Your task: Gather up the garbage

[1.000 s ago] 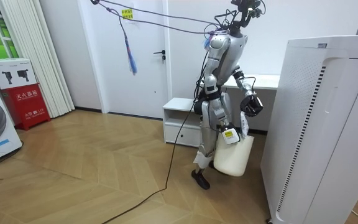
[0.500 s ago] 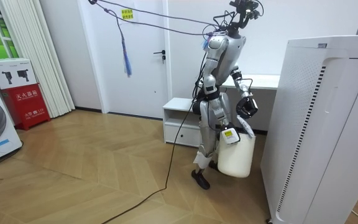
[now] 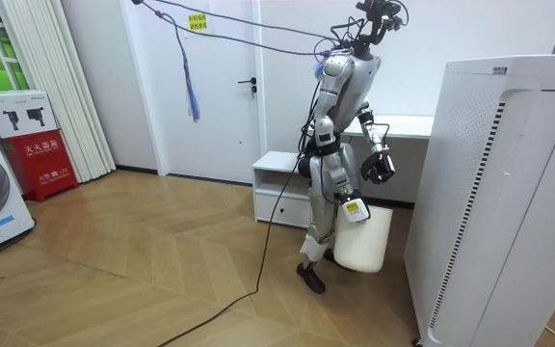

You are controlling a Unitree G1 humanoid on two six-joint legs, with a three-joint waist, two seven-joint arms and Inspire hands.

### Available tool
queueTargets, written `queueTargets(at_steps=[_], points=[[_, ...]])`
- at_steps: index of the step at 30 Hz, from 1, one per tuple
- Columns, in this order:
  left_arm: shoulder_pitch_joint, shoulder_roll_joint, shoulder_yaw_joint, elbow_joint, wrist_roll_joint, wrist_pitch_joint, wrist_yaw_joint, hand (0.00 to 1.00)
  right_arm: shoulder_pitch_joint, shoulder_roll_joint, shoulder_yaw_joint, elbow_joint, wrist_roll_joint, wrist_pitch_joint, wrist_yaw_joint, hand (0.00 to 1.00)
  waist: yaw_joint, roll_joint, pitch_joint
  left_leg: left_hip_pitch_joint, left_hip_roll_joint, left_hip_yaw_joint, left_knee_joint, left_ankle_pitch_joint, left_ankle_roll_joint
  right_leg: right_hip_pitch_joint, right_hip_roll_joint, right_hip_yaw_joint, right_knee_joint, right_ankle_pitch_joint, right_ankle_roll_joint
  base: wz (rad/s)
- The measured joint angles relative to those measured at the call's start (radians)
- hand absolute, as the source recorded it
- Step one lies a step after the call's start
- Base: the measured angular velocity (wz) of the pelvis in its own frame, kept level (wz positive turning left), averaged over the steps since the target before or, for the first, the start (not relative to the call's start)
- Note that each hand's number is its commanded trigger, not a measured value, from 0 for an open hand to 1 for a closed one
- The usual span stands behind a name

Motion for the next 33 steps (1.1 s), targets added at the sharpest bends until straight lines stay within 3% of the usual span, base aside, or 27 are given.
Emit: queueTargets(at_steps=[1, 15, 21, 27, 33], points=[[0.003, 0.007, 0.001, 0.0, 0.007, 0.0, -0.009, 0.0, 0.0, -0.002, 0.0, 0.0, 0.0, 0.0, 0.004, 1.0, 0.0, 0.0, -0.0003, 0.0, 0.0, 0.0, -0.001, 0.0, 0.0, 0.0, 0.0, 0.0, -0.001, 0.0, 0.0, 0.0], [0.021, 0.025, 0.001, 0.024, 0.012, 0.003, -0.051, 0.0, -0.001, -0.008, 0.003, 0.002, 0.003, 0.0, 0.018, 1.0, 0.0, -0.005, -0.0061, 0.022, -0.002, 0.009, -0.011, 0.004, 0.001, 0.018, -0.002, 0.0, -0.003, 0.0, 0.0, 0.0], [0.018, 0.026, 0.005, 0.044, 0.027, 0.039, -0.057, 0.0, -0.001, -0.008, 0.003, 0.008, 0.002, 0.004, 0.02, 1.0, 0.0, -0.007, -0.0076, 0.039, -0.001, 0.004, -0.013, 0.004, 0.001, 0.039, -0.001, -0.003, -0.009, 0.0, 0.0, 0.0], [0.026, 0.026, 0.065, 0.089, 0.028, 0.046, -0.08, 0.0, 0.032, -0.031, 0.002, 0.011, -0.001, 0.011, 0.041, 1.0, 0.003, -0.006, -0.0081, 0.109, 0.002, 0.003, -0.043, 0.004, 0.001, 0.116, 0.008, -0.011, -0.052, 0.004, 0.005, 0.0], [0.078, 0.026, 0.103, 0.113, 0.028, 0.046, -0.071, 0.0, 0.073, -0.057, -0.004, 0.038, 0.0, 0.011, 0.051, 1.0, -0.003, -0.008, -0.0108, 0.189, 0.0, 0.006, -0.088, 0.006, -0.002, 0.203, 0.013, -0.024, -0.109, 0.007, 0.008, 0.04]])
